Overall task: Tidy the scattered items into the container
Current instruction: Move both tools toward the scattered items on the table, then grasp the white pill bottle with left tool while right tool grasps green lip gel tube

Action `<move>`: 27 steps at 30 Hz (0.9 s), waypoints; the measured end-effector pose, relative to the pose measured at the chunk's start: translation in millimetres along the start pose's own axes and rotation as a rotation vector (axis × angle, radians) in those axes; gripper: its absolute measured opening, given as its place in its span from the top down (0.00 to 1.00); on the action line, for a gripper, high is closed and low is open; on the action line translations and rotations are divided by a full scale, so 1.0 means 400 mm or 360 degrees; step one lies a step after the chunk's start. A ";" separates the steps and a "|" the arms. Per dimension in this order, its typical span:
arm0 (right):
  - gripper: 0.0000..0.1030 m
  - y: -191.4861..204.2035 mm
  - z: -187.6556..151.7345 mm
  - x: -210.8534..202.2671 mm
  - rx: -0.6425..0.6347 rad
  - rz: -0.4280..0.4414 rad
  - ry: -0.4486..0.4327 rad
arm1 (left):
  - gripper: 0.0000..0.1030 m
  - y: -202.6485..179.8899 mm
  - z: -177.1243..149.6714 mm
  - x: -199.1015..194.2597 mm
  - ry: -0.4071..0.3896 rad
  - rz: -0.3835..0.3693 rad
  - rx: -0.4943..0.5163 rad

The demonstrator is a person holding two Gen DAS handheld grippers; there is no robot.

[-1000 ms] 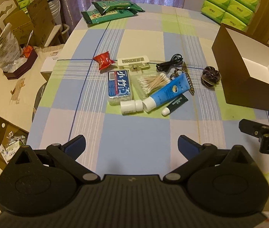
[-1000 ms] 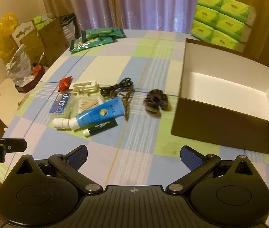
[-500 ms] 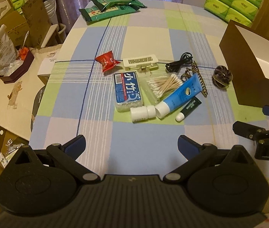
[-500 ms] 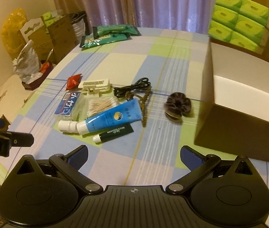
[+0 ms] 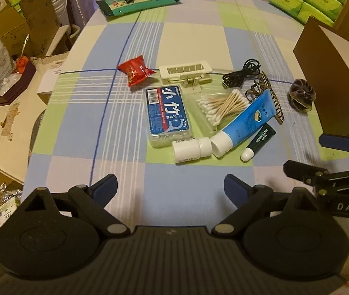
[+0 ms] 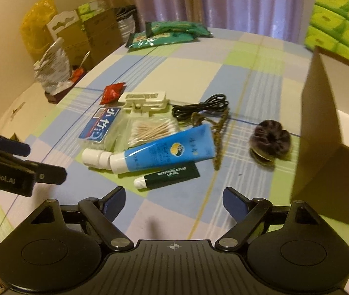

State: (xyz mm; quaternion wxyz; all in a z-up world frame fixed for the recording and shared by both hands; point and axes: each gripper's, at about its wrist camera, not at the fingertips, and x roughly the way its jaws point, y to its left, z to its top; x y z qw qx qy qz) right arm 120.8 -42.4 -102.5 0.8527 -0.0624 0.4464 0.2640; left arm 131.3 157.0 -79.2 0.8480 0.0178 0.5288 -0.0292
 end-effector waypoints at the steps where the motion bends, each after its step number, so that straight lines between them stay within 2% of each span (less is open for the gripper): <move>1: 0.18 -0.001 0.000 0.009 -0.0011 0.0005 0.0003 | 0.12 -0.001 0.002 0.006 0.0000 -0.0004 0.0001; 5: 0.18 -0.005 0.006 0.040 -0.0064 0.0041 -0.0001 | 0.17 -0.001 0.010 0.031 0.0013 -0.0022 0.0001; 27: 0.18 -0.033 0.040 0.188 -0.0235 0.0201 0.0086 | 0.17 0.006 0.042 0.128 0.0087 -0.0027 -0.0034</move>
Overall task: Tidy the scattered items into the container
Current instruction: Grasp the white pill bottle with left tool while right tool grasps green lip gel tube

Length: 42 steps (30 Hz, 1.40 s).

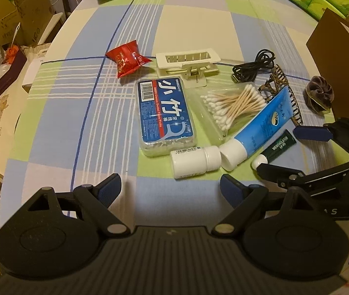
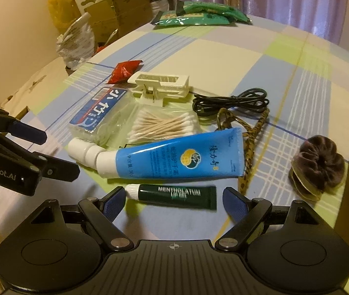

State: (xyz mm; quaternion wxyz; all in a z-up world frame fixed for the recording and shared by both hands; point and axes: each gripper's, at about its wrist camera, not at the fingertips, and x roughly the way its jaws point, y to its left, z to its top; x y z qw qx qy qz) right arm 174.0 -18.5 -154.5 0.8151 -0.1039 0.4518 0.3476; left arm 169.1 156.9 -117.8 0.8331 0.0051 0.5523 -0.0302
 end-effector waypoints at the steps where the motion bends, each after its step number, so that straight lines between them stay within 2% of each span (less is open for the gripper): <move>1: 0.18 0.001 0.001 0.002 -0.0015 0.0003 -0.0003 | 0.17 0.000 0.001 0.000 -0.0001 0.0001 0.0001; 3: 0.19 0.006 0.003 0.007 -0.0045 -0.0012 0.0004 | 0.17 0.000 0.001 0.003 0.0004 0.0001 0.0000; 6: 0.26 0.009 0.002 0.005 -0.0024 -0.0050 -0.0002 | 0.17 -0.004 0.002 0.006 0.0010 0.0000 -0.0003; 8: 0.43 0.013 -0.002 0.001 -0.0038 -0.0120 -0.0010 | 0.17 -0.008 0.002 0.006 0.0011 -0.0005 -0.0003; 11: 0.53 0.004 -0.006 -0.008 -0.0003 -0.0160 -0.0013 | 0.17 -0.014 0.003 0.008 0.0009 -0.0008 0.0007; 15: 0.53 0.000 -0.010 -0.025 -0.0008 -0.0135 0.0038 | 0.18 -0.021 0.004 0.009 0.0007 -0.0014 0.0020; 17: 0.52 0.003 -0.008 -0.042 -0.0033 -0.0104 0.0012 | 0.18 -0.021 0.005 0.008 0.0002 -0.0013 0.0030; 19: 0.44 0.013 -0.001 -0.047 -0.0124 -0.0080 -0.0002 | 0.18 -0.019 0.006 0.007 -0.0002 -0.0012 0.0033; 25: 0.44 0.028 0.009 -0.003 -0.0334 -0.0036 0.0013 | 0.18 -0.009 0.010 0.011 0.0001 -0.0002 0.0028; 27: 0.48 0.028 0.004 0.003 -0.0377 -0.0028 0.0014 | 0.18 -0.006 0.009 0.009 -0.0004 -0.0001 0.0027; 28: 0.54 0.029 0.003 0.003 -0.0401 -0.0017 0.0017 | 0.18 -0.004 0.008 0.009 -0.0004 0.0000 0.0025; 29: 0.65 0.028 0.003 0.000 -0.0409 0.0009 0.0033 | 0.18 -0.002 0.007 0.009 -0.0004 0.0000 0.0024; 32: 0.74 0.028 -0.004 -0.011 -0.0411 0.0065 0.0085 | 0.20 -0.001 0.007 0.009 -0.0006 -0.0001 0.0028; 38: 0.84 0.025 -0.030 -0.041 -0.0308 -0.0009 0.0152 | 0.29 -0.008 0.004 0.013 -0.0042 -0.0007 0.0102; 40: 0.85 0.013 -0.038 -0.052 -0.0231 -0.0058 0.0170 | 0.30 -0.014 0.002 0.015 -0.0067 -0.0015 0.0142; 42: 0.85 -0.001 -0.048 -0.064 -0.0153 -0.0086 0.0178 | 0.35 -0.022 0.000 0.019 -0.0091 -0.0027 0.0190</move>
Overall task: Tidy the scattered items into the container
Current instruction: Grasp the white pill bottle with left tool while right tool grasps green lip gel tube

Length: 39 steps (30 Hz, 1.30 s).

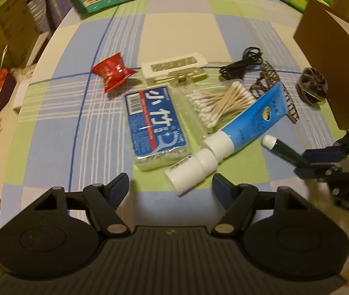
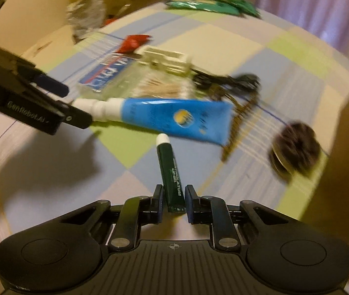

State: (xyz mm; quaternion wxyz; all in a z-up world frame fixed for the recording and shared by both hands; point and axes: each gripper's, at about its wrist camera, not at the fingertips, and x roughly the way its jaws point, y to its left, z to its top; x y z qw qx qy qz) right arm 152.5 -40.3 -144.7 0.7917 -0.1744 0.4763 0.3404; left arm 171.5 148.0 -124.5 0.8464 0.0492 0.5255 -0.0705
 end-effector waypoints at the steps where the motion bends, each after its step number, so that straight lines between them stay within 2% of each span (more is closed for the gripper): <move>1: 0.85 -0.007 -0.008 -0.005 0.0036 -0.0010 0.0004 | 0.39 -0.004 -0.002 0.001 -0.0013 -0.0008 0.0022; 3: 0.85 -0.018 -0.021 -0.019 0.0082 -0.0029 0.0014 | 0.48 -0.015 -0.004 0.003 -0.0036 -0.0034 0.0074; 4: 0.85 -0.022 -0.027 -0.024 0.0100 -0.0034 0.0019 | 0.57 -0.022 -0.006 0.004 -0.0044 -0.0052 0.0101; 5: 0.85 -0.026 -0.033 -0.031 0.0117 -0.0040 0.0026 | 0.60 -0.029 -0.008 0.004 -0.0050 -0.0071 0.0123; 10: 0.84 -0.037 -0.053 -0.052 0.0177 -0.0052 0.0008 | 0.61 -0.062 -0.027 -0.001 -0.0042 -0.0132 0.0262; 12: 0.73 -0.037 -0.052 -0.058 0.0177 -0.0043 -0.0019 | 0.61 -0.064 -0.031 -0.004 -0.0042 -0.0157 0.0263; 14: 0.57 -0.026 -0.046 -0.060 0.0133 -0.0028 -0.0051 | 0.61 -0.067 -0.030 -0.005 -0.0060 -0.0141 0.0276; 22: 0.55 0.021 -0.007 -0.009 -0.0046 0.0009 -0.0123 | 0.59 -0.099 -0.029 0.003 -0.0119 -0.0085 0.0463; 23: 0.55 0.023 -0.004 -0.001 -0.0053 0.0008 -0.0123 | 0.64 -0.104 -0.031 0.009 -0.0095 -0.0071 0.0483; 24: 0.55 0.024 -0.002 0.006 -0.0056 0.0006 -0.0118 | 0.69 -0.107 -0.033 0.016 -0.0061 -0.0057 0.0484; 25: 0.56 0.024 0.000 0.009 -0.0056 -0.0001 -0.0118 | 0.78 -0.104 -0.034 0.013 -0.0056 -0.0075 0.0461; 29: 0.56 0.024 -0.001 0.008 -0.0051 0.0009 -0.0121 | 0.78 -0.081 -0.036 0.003 0.0005 -0.0126 0.0328; 34: 0.57 0.025 0.010 0.019 -0.0054 -0.0004 -0.0130 | 0.78 -0.073 -0.025 0.016 0.0031 -0.0139 0.0252; 39: 0.63 0.032 0.023 0.034 -0.0062 0.0000 -0.0141 | 0.78 -0.076 -0.010 0.020 0.0042 -0.0134 0.0202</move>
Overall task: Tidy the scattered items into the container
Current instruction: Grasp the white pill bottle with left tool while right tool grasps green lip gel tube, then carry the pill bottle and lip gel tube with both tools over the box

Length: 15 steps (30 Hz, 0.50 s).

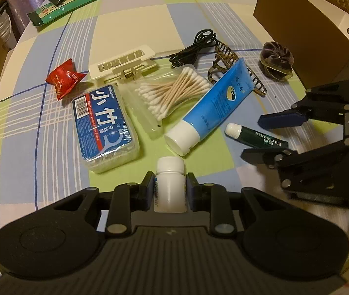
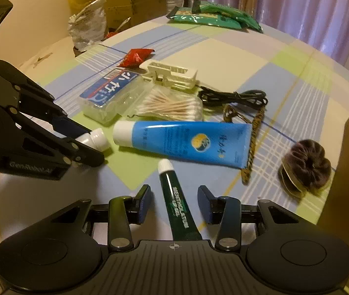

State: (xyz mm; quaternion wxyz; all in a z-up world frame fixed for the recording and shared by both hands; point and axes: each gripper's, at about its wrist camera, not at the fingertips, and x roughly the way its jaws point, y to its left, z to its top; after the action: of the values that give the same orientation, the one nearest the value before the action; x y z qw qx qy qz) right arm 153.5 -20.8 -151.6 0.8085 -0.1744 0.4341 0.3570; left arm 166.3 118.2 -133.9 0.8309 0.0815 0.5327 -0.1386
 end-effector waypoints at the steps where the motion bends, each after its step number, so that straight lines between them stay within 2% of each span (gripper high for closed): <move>1: 0.70 0.003 0.002 0.001 -0.0009 0.0007 0.0000 | 0.78 -0.002 0.000 0.000 0.0002 0.0005 0.0001; 2: 0.79 0.006 0.004 0.002 -0.0010 0.0009 0.0002 | 0.78 -0.004 -0.002 0.000 0.0003 0.0008 0.0001; 4: 0.87 0.013 0.006 0.001 -0.0019 0.0000 0.0014 | 0.78 -0.006 -0.006 -0.002 0.0006 0.0002 -0.0005; 9: 0.87 0.020 -0.007 -0.010 0.0065 -0.0047 0.0037 | 0.78 -0.008 -0.022 -0.011 0.0012 -0.0017 -0.0045; 15: 0.87 0.005 -0.052 -0.070 0.0221 -0.0034 0.0039 | 0.78 -0.020 -0.044 -0.038 0.0012 -0.0068 -0.0091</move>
State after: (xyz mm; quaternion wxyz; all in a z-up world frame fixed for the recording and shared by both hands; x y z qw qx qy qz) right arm 129.9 -43.6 -140.0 0.8171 -0.1268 0.4658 0.3152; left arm 142.6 118.0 -127.3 0.8278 0.0467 0.5411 -0.1406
